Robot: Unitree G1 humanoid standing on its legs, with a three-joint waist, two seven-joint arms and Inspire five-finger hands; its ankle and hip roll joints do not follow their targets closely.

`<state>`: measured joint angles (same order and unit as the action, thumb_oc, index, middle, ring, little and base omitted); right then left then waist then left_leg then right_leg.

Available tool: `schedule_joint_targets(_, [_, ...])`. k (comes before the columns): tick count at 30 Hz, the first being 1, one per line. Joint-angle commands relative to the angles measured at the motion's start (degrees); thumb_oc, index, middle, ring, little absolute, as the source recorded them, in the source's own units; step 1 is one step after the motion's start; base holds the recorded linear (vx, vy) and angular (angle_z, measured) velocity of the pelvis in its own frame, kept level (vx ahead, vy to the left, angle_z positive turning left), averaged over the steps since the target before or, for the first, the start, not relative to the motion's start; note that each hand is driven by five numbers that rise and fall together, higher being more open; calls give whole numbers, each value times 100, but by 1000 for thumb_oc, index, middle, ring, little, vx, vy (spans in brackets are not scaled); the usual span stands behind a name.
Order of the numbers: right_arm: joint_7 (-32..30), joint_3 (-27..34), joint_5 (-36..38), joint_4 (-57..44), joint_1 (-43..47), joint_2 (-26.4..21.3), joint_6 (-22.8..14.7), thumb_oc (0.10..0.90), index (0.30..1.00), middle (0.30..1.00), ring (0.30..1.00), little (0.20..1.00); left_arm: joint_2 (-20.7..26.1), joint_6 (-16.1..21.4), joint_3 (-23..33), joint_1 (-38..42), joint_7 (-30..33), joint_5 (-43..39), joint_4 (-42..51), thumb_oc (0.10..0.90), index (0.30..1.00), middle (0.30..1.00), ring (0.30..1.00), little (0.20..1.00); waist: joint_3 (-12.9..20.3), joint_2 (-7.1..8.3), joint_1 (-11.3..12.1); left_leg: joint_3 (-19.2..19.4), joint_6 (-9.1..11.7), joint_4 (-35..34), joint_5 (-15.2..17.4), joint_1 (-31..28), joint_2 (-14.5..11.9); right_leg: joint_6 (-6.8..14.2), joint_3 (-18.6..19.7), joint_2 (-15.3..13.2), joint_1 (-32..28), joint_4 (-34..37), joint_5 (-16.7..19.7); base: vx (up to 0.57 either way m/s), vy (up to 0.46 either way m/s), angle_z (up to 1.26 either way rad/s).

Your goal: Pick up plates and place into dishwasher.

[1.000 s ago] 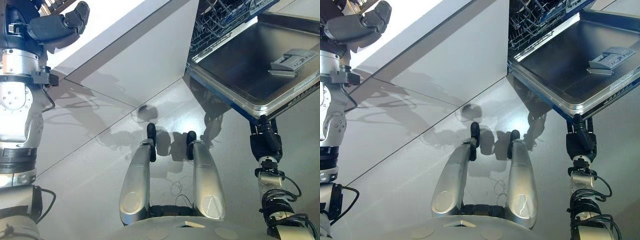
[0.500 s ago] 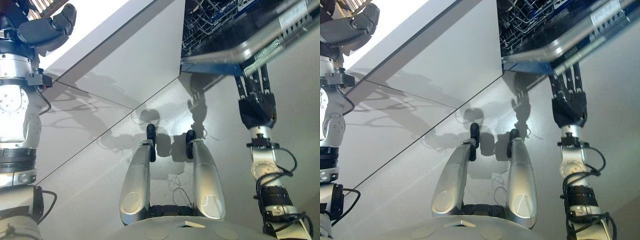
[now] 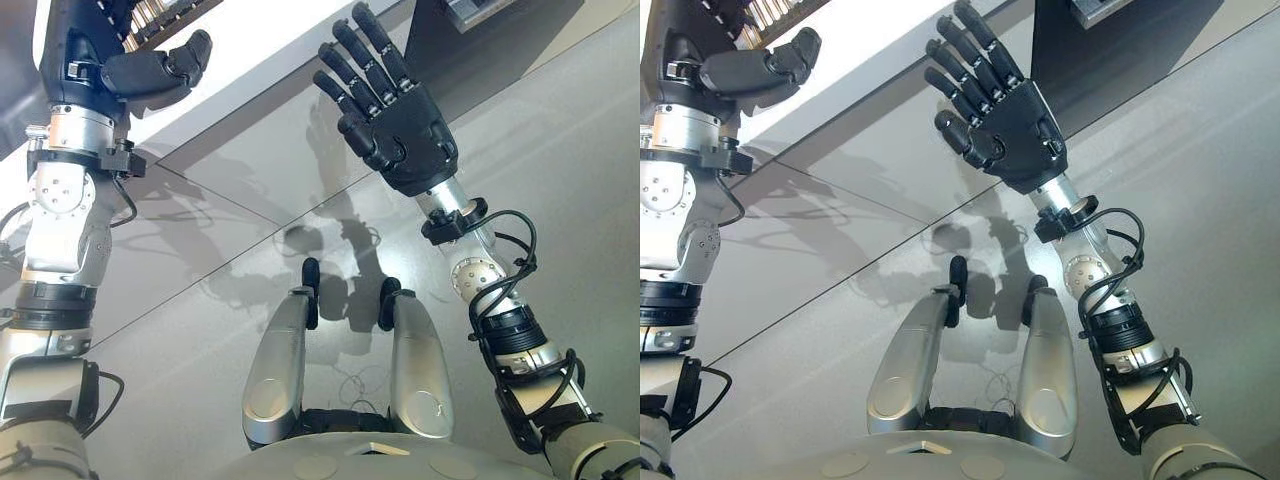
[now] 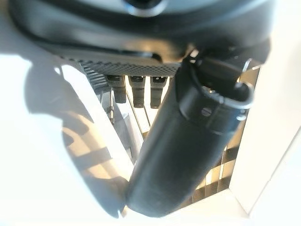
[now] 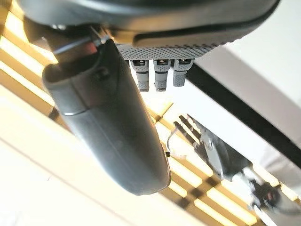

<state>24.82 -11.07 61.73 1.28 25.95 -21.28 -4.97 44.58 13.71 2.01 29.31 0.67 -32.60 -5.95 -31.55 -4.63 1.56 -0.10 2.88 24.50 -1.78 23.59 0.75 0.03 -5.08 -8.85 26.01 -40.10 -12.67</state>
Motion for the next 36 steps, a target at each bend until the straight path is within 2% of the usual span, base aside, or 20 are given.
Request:
schedule_joint_targets(1, [-85, 586, -81, -680, 108, 266, -467, 800, 900, 900, 900, 900, -204, 91, 160, -498, -99, -185, 109, 800, 900, 900, 900, 900, 182, 190, -66, 401, -469, 1140, 1283, -62, 374, 97, -3, 141, -400, 970, 685, 93, 33, 4])
schedule_joint_targets(5, [-416, 847, -473, -376, -412, 277, -686, 800, 900, 900, 900, 900, -218, 96, 301, -799, -191, -226, 230, 800, 900, 900, 900, 900, 341, 217, -95, 421, -519, 812, 1239, -377, 376, 184, 24, 138, -596, 1201, 769, 77, 25, 1])
schedule_joint_targets(8, [-462, 983, -801, -148, -1016, 270, -730, 800, 900, 900, 900, 900, -309, 174, 464, -1188, -230, -203, 428, 800, 900, 900, 900, 900, 514, 261, -127, 432, -546, 479, 1156, -646, 362, 255, 48, 153, -785, 1467, 843, 64, 14, -2])
schedule_joint_targets(10, [-320, 1031, -743, 49, -1383, 246, -780, 800, 900, 900, 900, 900, -385, 227, 538, -1423, -246, -157, 544, 800, 900, 900, 900, 900, 627, 292, -139, 425, -550, 285, 1108, -799, 358, 289, 46, 158, -907, 1641, 876, 52, -3, -4])
schedule_joint_targets(12, [-178, 1121, -491, 373, -1844, 329, -636, 800, 900, 900, 900, 900, -500, 294, 675, -1715, -317, -94, 682, 800, 900, 900, 900, 900, 793, 339, -157, 405, -549, 0, 1031, -1023, 348, 332, 25, 170, -1096, 1890, 911, 51, -9, -3])
schedule_joint_targets(17, [237, 1111, -317, 1513, -2792, 495, -545, 800, 900, 900, 900, 900, -738, 290, 890, -2275, -321, 17, 1077, 800, 900, 900, 900, 900, 1248, 449, -230, 351, -482, -750, 810, -1589, 353, 366, -1, 275, -1693, 2625, 998, 53, -16, -1])
schedule_joint_targets(22, [-114, 981, -968, 2562, -3191, 618, -498, 800, 900, 900, 900, 900, -985, 280, 819, -2399, -287, 173, 1144, 800, 900, 900, 900, 900, 1639, 481, -273, 301, -393, -1386, 655, -2072, 382, 363, 36, 427, -2264, 3277, 1082, 36, -12, 6])
schedule_joint_targets(24, [-847, 963, -1801, 3151, -3205, 601, -366, 800, 900, 900, 900, 900, -1095, 207, 764, -2353, -299, 240, 1144, 800, 900, 900, 900, 900, 1794, 489, -272, 294, -354, -1612, 610, -2244, 373, 355, 67, 478, -2475, 3518, 1125, 26, -17, 11])
schedule_joint_targets(26, [-1244, 920, -2551, 3922, -3120, 471, -254, 800, 900, 900, 900, 900, -1118, 59, 646, -2240, -196, 286, 1203, 800, 900, 900, 900, 900, 1916, 489, -240, 268, -331, -1780, 583, -2396, 358, 336, 73, 535, -2645, 3667, 1145, 6, -25, 21])
schedule_joint_targets(28, [-1562, 790, -3630, 4575, -3051, 333, -333, 800, 900, 900, 900, 900, -1162, -33, 601, -2125, -203, 309, 1167, 800, 900, 900, 900, 900, 2036, 487, -211, 243, -311, -1925, 571, -2519, 342, 310, 94, 596, -2795, 3761, 1120, -14, -29, 19])
schedule_joint_targets(30, [-1852, 569, -4416, 4813, -3022, 257, -82, 800, 900, 900, 900, 900, -1172, -117, 521, -2033, -144, 308, 1221, 800, 900, 900, 900, 900, 2118, 483, -197, 221, -297, -2070, 543, -2629, 320, 294, 90, 644, -2912, 3831, 1104, -29, -20, 12])
schedule_joint_targets(31, [-1882, 545, -4450, 4849, -3020, 251, -87, 800, 900, 900, 900, 900, -1172, -125, 513, -2024, -135, 312, 1226, 800, 900, 900, 900, 900, 2122, 481, -197, 219, -296, -2093, 539, -2650, 319, 292, 90, 650, -2929, 3841, 1102, -28, -7, 11])
schedule_joint_targets(34, [-1940, 333, -4875, 5432, -3003, 207, 290, 800, 900, 900, 900, 900, -1160, -128, 357, -1857, -36, 324, 1184, 800, 900, 900, 900, 900, 2235, 445, -209, 214, -286, -2342, 504, -2849, 306, 275, 97, 735, -3124, 3991, 1083, -36, 12, 2])
schedule_joint_targets(36, [-2038, 316, -4808, 5720, -2993, 243, 281, 800, 900, 900, 900, 900, -1201, -87, 307, -1783, -22, 308, 1126, 800, 900, 900, 900, 900, 2288, 427, -220, 221, -277, -2431, 491, -2923, 298, 266, 99, 761, -3193, 4040, 1071, -48, 41, -2])
